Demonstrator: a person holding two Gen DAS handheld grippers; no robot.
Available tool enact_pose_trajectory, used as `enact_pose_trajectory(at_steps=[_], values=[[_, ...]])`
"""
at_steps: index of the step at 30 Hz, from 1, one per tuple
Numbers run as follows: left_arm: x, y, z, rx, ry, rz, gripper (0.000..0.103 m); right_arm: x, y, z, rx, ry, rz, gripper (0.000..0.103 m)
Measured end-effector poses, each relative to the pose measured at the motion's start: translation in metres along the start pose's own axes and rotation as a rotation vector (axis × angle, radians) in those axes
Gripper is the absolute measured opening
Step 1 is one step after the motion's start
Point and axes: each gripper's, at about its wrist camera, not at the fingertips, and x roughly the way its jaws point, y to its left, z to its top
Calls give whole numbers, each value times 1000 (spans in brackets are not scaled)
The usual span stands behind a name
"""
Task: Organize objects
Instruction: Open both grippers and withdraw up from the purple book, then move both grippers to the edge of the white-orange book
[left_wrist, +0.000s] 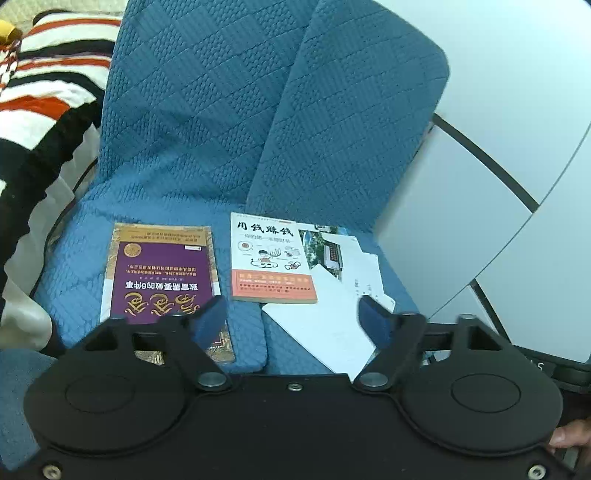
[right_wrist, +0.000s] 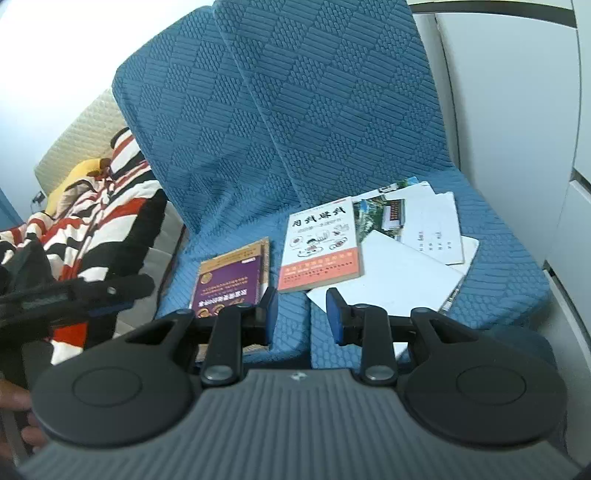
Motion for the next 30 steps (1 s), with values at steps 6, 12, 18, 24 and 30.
enact_pose_trajectory(at_steps=[6,12,18,24,30], values=[[-13,-12,-5,37,-20,16,101,-9,-2,-3,23,1,-16,84],[-22,-14,-8,24,-19,16,102,-16,-5,-6,69,28,-30,87],[-28,-17,-11,31,-38,3,102,-22,3,-7,24,35,-37,87],[-23,-26,-13,63,-42,8,102,-17,3,-7,5,38,-52,87],[-1,-24,-14,58,-35,11,102,-1,-2,-9,-9,54,-64,87]])
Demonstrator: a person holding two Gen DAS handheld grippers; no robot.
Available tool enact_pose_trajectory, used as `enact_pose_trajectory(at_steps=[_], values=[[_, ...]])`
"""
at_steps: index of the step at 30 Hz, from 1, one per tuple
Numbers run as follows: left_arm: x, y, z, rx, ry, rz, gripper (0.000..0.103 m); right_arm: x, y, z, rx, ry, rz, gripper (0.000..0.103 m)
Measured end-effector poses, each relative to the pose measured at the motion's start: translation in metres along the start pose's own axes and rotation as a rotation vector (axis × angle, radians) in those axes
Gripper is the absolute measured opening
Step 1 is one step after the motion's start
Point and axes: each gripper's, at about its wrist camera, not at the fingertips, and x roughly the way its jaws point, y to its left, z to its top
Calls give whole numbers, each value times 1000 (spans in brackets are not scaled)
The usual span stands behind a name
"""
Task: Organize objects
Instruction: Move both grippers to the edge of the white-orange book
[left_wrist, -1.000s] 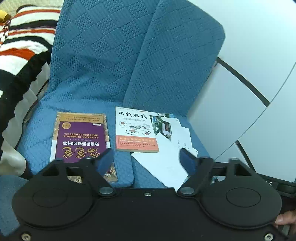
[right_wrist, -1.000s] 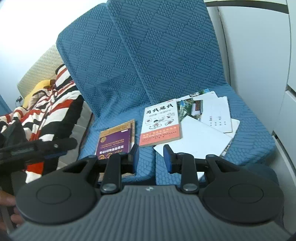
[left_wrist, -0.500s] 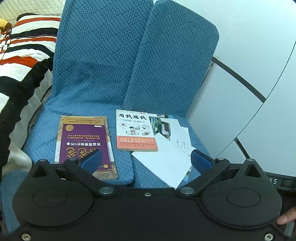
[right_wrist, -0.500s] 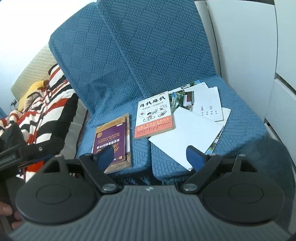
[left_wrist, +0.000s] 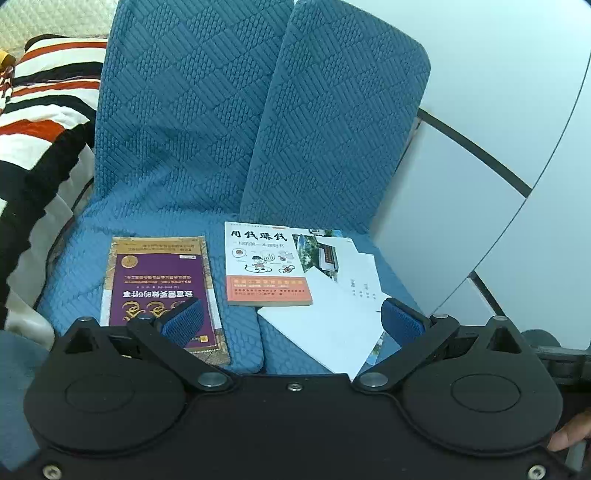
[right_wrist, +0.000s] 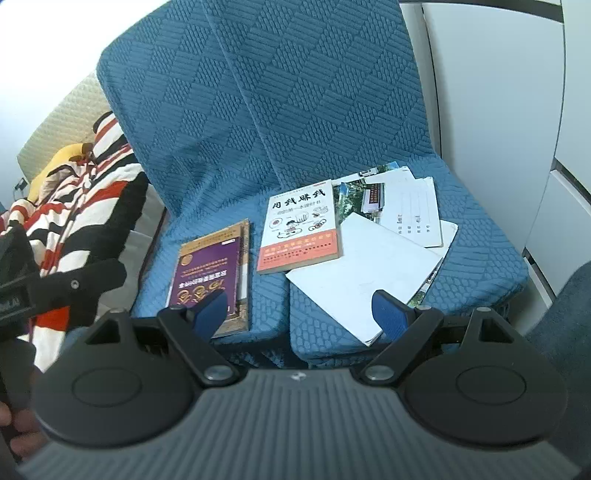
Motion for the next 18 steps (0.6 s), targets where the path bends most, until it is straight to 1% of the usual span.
enact_pose_trajectory(at_steps=[7,11,13,15,18], values=[[52,13,-5,-5,45,55,102,33,-16,-5,-16,18,-2,87],[80,20,-4,-8,46,56,102,58,-25,-2,-34,28,-26,87],[93,24,-2,-7,34,47,102,70,-29,1,-35,32,-30,87],[109,28,1,-14,34,65,102,80,-33,5,-37,38,-30,87],[132,34,5,-16,42,70,102,95,-38,13,-46,41,-23,86]])
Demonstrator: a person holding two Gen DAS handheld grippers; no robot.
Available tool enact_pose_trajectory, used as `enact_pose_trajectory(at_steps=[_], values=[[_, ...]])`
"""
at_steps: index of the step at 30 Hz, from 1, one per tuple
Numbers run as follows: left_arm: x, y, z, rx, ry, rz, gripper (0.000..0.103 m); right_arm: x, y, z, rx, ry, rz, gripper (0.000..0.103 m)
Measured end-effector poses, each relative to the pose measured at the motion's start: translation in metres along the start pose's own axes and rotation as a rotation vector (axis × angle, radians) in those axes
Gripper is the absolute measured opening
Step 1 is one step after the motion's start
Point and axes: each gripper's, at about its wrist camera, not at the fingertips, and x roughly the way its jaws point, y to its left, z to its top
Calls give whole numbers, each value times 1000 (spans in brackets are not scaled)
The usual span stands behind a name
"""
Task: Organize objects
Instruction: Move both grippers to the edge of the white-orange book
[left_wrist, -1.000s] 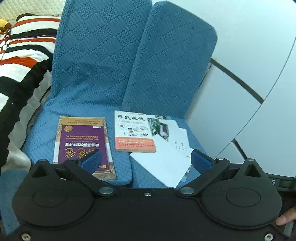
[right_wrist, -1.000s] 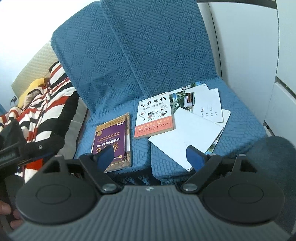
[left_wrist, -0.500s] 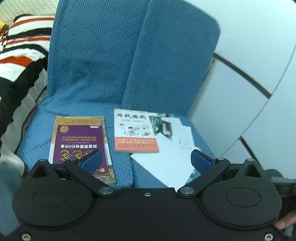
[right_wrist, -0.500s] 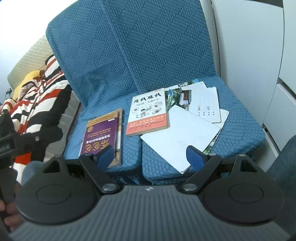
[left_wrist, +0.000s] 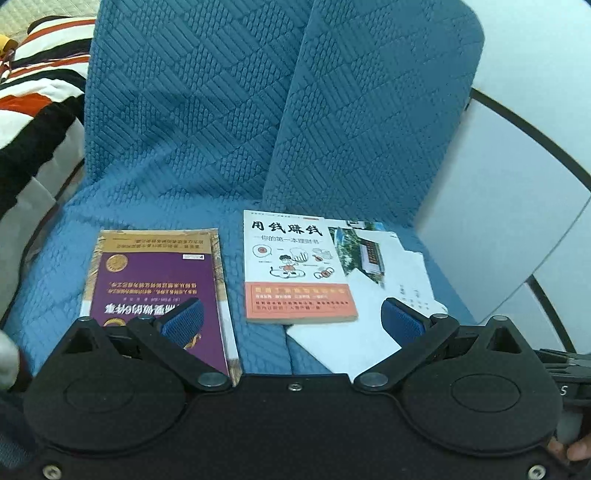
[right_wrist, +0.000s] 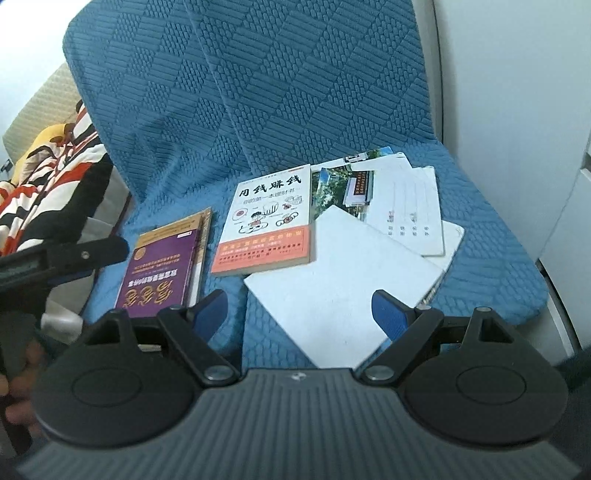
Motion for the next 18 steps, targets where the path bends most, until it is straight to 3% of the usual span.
enact_pose_trajectory(at_steps=[4,8,14,18], values=[[28,4,6,12,-7,13,102,20,-7,14,-4,8,-9,86],[56,11,12,-55,38,-42,102,40,-14,29,33,39,-28,86],[98,23,20,-84,110,-71,102,67,-21,53,63,52,8,86],[120,34,26,-119,158,-119,97,92,-22,66,84,108,55,86]])
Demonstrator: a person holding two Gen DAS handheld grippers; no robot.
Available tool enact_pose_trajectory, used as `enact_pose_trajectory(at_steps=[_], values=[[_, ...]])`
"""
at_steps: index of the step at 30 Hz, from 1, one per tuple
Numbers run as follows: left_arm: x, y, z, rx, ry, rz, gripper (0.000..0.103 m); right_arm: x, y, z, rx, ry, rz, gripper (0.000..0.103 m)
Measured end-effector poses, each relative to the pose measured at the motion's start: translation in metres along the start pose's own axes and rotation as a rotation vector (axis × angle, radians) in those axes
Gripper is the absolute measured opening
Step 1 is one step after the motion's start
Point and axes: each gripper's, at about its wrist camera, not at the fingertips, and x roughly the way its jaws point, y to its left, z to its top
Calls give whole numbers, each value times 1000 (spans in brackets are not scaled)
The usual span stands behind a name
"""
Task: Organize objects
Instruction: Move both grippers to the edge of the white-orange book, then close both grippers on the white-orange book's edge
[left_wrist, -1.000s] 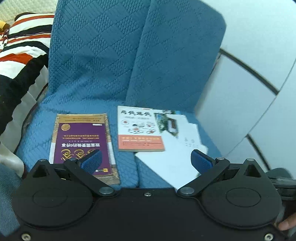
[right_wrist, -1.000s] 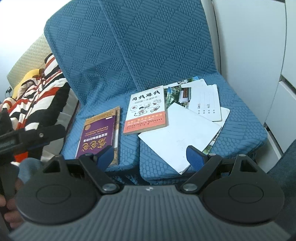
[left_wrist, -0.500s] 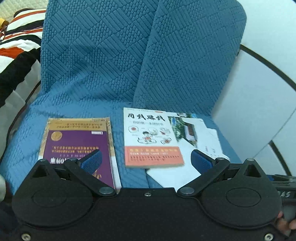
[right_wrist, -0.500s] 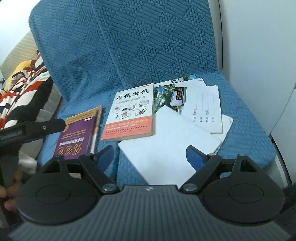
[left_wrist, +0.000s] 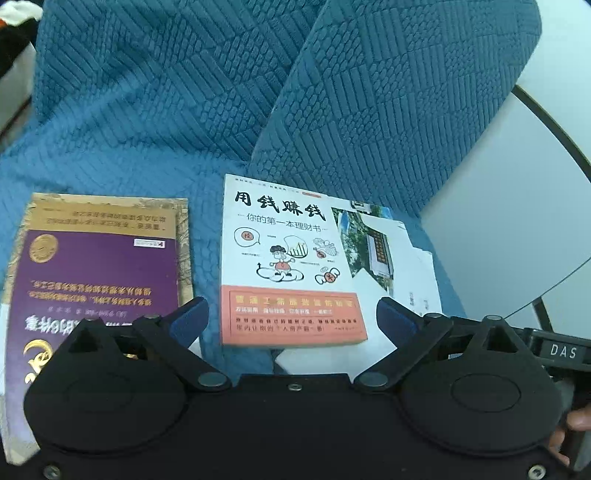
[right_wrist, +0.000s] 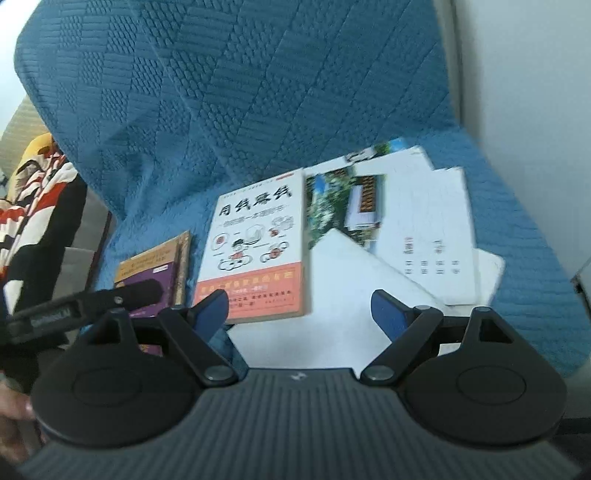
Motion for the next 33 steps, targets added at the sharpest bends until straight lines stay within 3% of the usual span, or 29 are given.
enact_pose_trajectory(at_steps=[3,6,8,10,13,16,21,25,33], values=[[15,10,8,-24,33,-4,90,15,-2,11,37,36,26,85],[31,21,15,-47,82,-12,79,32,3,18,21,63,12,74],[38,25,20,-53,113,-21,63,45,2,24,42,94,21,44],[44,31,24,-84,133,-57,60,56,2,28,46,126,19,44],[54,35,28,-73,152,-29,48,71,4,32,49,154,13,41],[66,40,30,-90,184,-49,43,85,3,34,76,190,24,41],[75,36,31,-40,190,-3,44,101,8,38,47,206,-7,41],[81,33,33,-4,189,83,44,112,6,39,49,230,-11,41],[96,31,26,-9,243,73,46,120,6,36,56,254,-6,40]])
